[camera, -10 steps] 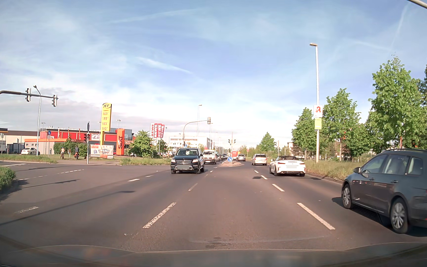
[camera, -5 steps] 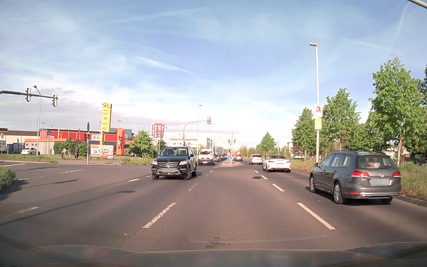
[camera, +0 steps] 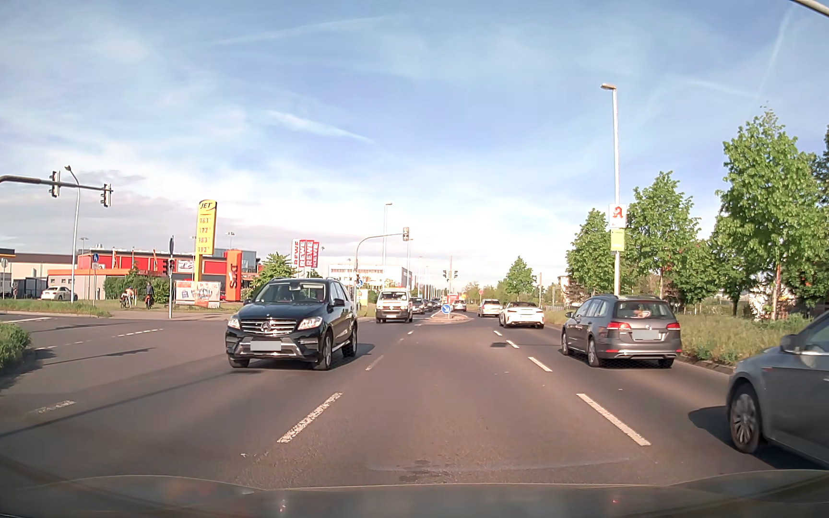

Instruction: Follow the waypoints while adhering to traffic rules and regulations

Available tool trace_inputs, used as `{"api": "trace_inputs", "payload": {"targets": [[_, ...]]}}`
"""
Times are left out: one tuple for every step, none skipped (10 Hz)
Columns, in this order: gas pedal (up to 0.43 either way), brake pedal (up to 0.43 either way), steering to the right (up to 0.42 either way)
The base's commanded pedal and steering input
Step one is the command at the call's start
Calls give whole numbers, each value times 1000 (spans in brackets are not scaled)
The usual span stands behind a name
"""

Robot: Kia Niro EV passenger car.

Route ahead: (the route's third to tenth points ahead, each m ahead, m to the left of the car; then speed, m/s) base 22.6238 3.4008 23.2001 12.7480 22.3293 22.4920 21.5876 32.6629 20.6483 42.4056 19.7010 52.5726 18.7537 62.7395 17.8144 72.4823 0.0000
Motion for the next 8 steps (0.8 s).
{"api": "trace_inputs", "payload": {"targets": [[0, 268, -6], [0, 268, -6], [0, 268, -5], [0, 268, -6], [0, 268, -6], [0, 268, -6], [0, 268, -6], [0, 268, -6]]}}
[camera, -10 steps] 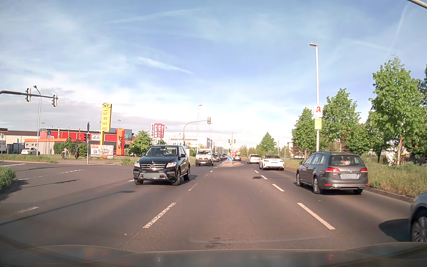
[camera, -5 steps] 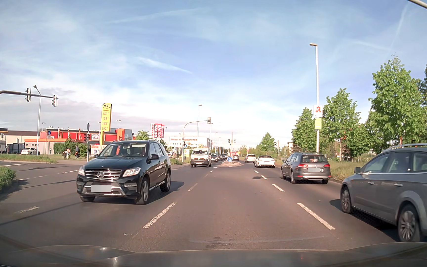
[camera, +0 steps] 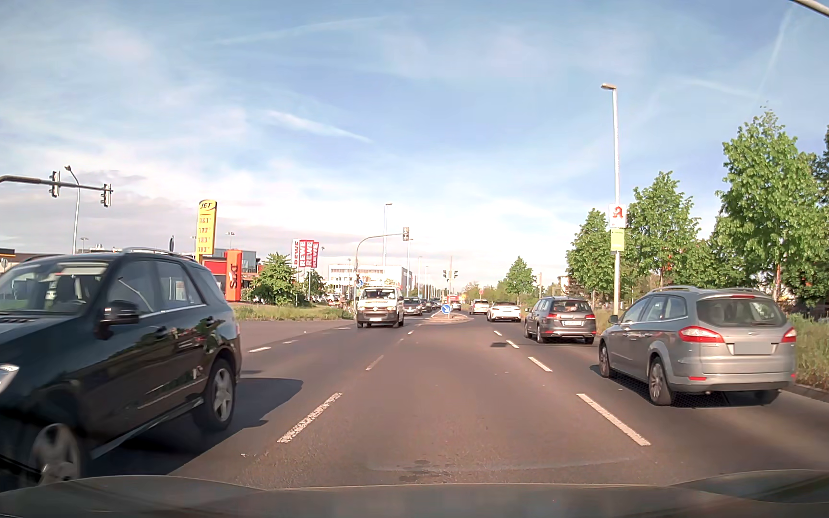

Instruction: Follow the waypoints while adhering to traffic rules and regulations

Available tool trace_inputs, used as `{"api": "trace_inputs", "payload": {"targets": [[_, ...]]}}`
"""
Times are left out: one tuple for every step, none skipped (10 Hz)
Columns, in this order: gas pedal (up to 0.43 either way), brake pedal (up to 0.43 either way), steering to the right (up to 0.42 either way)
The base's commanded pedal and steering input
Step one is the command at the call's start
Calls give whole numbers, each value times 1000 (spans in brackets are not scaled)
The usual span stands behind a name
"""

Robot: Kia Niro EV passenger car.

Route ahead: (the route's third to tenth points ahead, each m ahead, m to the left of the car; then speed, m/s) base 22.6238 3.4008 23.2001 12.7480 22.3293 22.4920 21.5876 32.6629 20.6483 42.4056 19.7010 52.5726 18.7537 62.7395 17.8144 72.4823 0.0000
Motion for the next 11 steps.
{"api": "trace_inputs", "payload": {"targets": [[0, 268, -6], [0, 268, -5], [0, 268, -6], [0, 268, -6], [0, 268, -5], [0, 268, -5], [0, 268, -6], [0, 268, -6], [0, 268, -6], [0, 268, -6], [0, 268, -6]]}}
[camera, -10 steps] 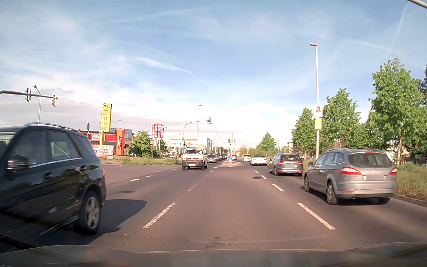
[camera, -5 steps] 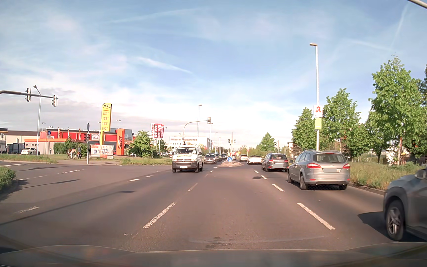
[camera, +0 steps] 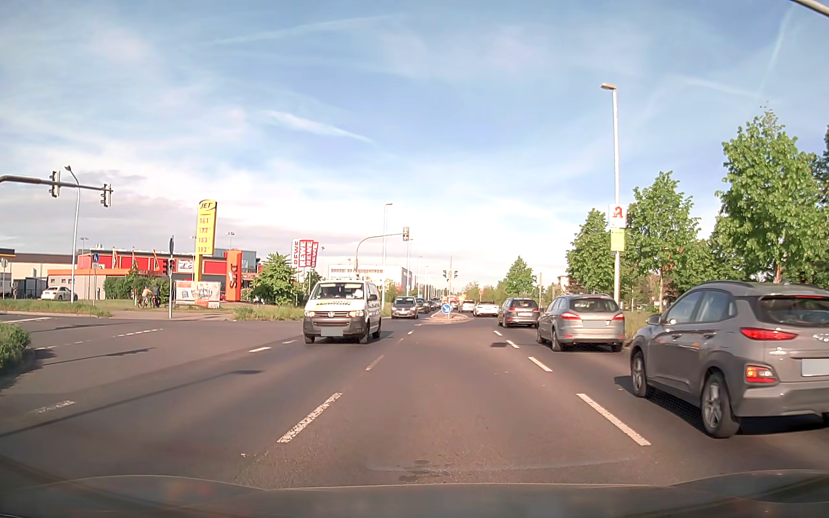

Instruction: Follow the waypoints while adhering to traffic rules and regulations

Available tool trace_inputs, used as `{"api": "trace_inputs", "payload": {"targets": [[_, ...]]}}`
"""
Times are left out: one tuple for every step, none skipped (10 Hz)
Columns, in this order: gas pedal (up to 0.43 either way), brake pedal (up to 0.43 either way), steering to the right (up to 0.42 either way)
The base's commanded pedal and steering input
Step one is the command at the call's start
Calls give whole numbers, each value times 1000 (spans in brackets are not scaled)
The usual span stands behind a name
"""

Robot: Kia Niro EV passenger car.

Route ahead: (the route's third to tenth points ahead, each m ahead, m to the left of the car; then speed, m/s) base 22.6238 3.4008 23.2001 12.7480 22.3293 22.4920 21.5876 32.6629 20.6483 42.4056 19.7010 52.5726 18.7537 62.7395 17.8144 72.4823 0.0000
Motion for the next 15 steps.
{"api": "trace_inputs", "payload": {"targets": [[0, 268, -6], [0, 268, -5], [0, 268, -6], [0, 268, -5], [0, 268, -5], [0, 268, -5], [0, 268, -6], [0, 268, -6], [0, 268, -6], [0, 268, -6], [0, 268, -6], [0, 268, -6], [0, 268, -6], [0, 268, -6], [0, 268, -6]]}}
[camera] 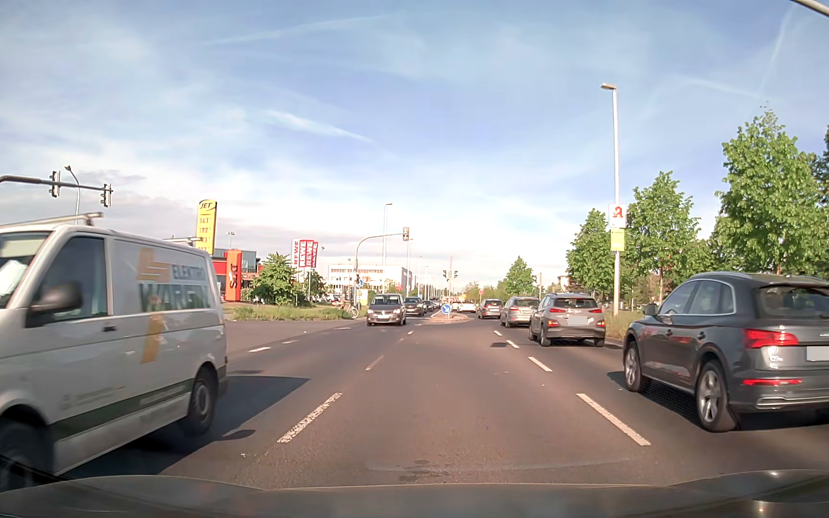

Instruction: Follow the waypoints while adhering to traffic rules and regulations

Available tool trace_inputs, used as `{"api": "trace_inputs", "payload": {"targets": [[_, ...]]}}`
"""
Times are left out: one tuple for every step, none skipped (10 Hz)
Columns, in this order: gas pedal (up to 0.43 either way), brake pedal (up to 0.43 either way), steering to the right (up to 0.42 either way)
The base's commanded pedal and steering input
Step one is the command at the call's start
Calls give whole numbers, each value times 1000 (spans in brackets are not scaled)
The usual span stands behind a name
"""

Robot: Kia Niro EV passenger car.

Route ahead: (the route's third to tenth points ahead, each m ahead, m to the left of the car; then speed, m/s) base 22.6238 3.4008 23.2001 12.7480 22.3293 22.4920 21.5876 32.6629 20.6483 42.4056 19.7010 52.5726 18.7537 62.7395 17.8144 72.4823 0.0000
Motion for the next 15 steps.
{"api": "trace_inputs", "payload": {"targets": [[0, 268, -6], [0, 268, -6], [0, 268, -6], [0, 268, -6], [0, 268, -6], [0, 268, -6], [0, 268, -6], [0, 268, -6], [0, 268, -6], [0, 268, -5], [0, 268, -5], [0, 268, -6], [0, 268, -6], [0, 268, -6], [0, 268, -6]]}}
